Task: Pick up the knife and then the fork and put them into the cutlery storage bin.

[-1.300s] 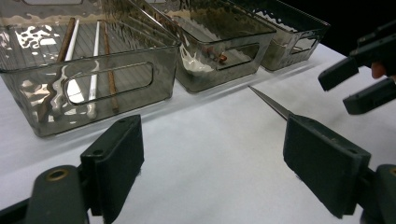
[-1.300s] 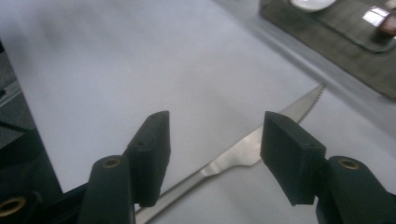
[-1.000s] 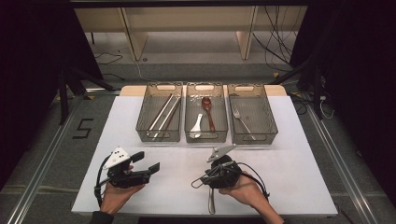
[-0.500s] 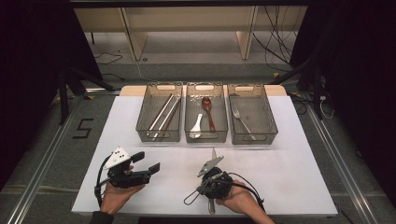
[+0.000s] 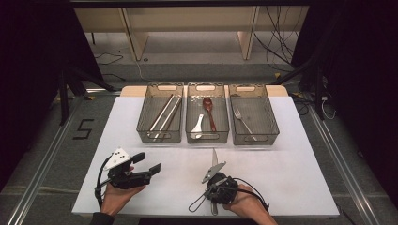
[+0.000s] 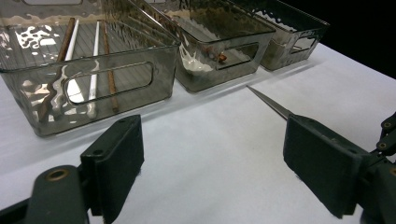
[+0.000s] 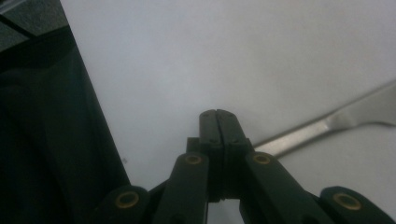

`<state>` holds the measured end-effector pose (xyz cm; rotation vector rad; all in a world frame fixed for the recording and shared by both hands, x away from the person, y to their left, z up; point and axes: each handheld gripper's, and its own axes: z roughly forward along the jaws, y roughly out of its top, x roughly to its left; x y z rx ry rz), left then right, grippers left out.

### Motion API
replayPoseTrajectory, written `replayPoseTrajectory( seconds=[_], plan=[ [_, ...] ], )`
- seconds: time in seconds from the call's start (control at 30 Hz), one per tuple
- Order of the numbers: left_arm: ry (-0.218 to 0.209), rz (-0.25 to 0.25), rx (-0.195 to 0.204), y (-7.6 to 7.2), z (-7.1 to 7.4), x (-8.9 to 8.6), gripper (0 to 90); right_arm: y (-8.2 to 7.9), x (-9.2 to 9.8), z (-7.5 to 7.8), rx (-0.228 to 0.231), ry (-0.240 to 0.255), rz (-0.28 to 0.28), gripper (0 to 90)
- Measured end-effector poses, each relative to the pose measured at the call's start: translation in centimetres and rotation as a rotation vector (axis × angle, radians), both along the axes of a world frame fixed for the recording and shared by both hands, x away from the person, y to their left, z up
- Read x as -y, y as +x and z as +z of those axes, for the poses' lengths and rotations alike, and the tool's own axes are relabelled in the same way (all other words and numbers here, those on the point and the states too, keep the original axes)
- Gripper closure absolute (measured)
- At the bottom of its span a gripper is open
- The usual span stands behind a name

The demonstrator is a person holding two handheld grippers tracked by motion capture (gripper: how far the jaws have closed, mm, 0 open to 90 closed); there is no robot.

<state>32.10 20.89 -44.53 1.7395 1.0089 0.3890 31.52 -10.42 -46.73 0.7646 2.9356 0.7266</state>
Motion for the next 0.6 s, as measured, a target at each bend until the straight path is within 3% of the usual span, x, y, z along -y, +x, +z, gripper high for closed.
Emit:
replayPoseTrajectory(
  seconds=[0.1, 0.37, 0.53, 0.6],
  plan=[
    [0.000, 0.000, -0.001, 0.0, 0.0, 0.0, 19.8, -0.2, 0.5, 0.1, 0.005, -0.034, -0.004, 90.0],
    [0.002, 0.001, 0.000, 0.0, 0.0, 0.0, 19.9, 0.0, 3.1, 0.2, -0.018, -0.042, -0.045, 90.0],
    [-0.001, 0.002, -0.001, 0.0, 0.0, 0.1, 19.8, 0.3, 4.2, 0.3, -0.014, -0.066, -0.068, 90.0],
    [0.001, 0.002, 0.000, 0.0, 0.0, 0.1, 19.8, 0.4, 4.4, 0.4, 0.009, -0.089, -0.071, 90.0]
  ],
)
